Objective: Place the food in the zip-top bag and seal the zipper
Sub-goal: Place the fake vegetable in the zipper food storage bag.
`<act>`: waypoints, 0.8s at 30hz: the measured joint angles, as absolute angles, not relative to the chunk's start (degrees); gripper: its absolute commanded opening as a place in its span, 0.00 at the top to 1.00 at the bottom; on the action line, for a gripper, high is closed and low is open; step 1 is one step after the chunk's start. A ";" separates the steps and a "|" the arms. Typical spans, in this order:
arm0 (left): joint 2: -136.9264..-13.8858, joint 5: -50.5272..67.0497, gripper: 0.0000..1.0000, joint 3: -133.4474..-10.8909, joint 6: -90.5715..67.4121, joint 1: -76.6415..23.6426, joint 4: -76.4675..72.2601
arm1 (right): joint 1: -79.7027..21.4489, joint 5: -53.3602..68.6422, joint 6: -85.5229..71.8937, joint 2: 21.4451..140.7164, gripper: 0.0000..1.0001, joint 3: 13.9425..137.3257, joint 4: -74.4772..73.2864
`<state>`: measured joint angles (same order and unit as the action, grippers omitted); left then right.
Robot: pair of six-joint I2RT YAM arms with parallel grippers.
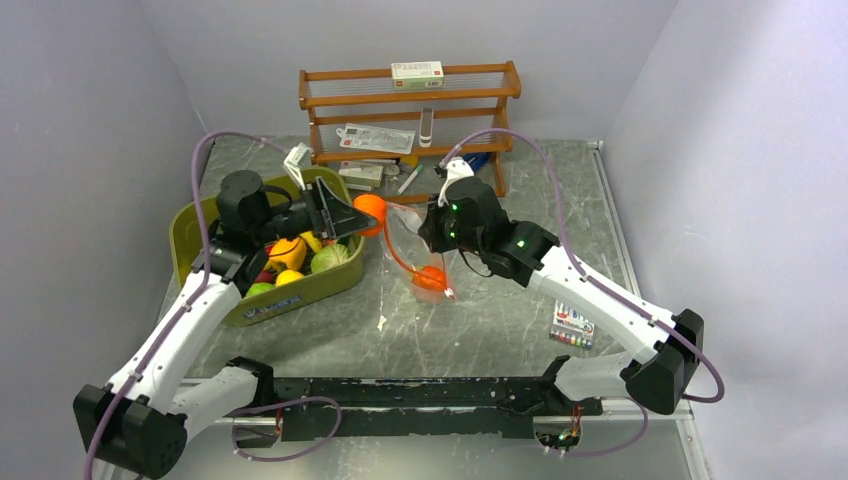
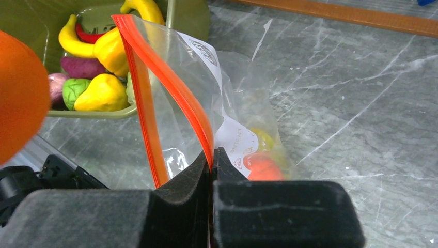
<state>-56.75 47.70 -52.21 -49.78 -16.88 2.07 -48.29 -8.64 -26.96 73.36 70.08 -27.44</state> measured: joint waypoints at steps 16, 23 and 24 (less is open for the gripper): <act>-64.71 41.39 0.54 -50.63 -48.84 -27.00 -0.51 | -48.40 -5.41 -31.53 72.01 1.00 70.06 -23.53; -67.33 35.62 0.51 -52.80 -44.97 -29.43 6.15 | -48.10 -5.34 -32.34 71.88 1.00 69.06 -23.29; -67.66 34.72 0.50 -53.23 -44.45 -29.78 7.27 | -48.07 -5.37 -32.38 71.88 1.00 68.90 -23.40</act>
